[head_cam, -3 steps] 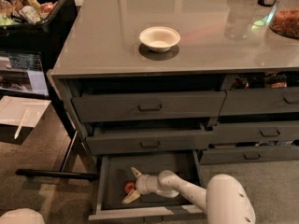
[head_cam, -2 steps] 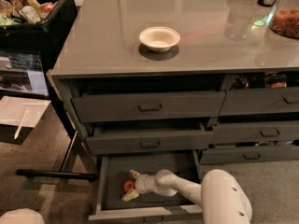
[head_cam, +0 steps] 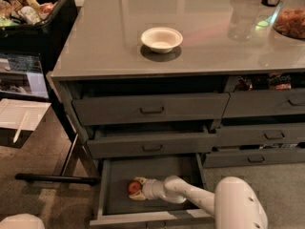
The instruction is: Pick apple from bottom drawer and place on counter
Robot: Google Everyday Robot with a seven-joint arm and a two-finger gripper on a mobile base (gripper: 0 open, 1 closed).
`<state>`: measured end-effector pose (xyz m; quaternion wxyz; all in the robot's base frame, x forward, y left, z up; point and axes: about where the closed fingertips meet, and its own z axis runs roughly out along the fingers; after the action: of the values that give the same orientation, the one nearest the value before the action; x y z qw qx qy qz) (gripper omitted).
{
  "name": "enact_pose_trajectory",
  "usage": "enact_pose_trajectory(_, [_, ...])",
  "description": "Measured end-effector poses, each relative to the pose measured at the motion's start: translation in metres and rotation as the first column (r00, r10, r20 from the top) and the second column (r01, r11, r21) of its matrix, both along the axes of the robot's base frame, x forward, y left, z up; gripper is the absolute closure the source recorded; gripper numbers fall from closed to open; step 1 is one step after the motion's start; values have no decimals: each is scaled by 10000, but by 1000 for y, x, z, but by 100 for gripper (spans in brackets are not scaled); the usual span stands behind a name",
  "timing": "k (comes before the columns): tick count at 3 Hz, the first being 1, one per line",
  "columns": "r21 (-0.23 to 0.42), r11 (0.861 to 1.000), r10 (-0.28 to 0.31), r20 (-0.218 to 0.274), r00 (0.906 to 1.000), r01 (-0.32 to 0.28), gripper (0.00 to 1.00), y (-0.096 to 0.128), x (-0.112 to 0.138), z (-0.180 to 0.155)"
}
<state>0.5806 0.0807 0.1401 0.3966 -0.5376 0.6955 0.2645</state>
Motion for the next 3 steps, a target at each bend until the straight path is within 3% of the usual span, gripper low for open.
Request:
enact_pose_trajectory(1, [486,9987,-133,114,9998,127,85,-28,0,25])
enact_pose_trajectory(2, [729,9964,445,-299,9986,-423,100,-65,1,65])
enact_pose_trajectory(3, [452,9903,1352,-976,9860,-1313,100,-106,2,112])
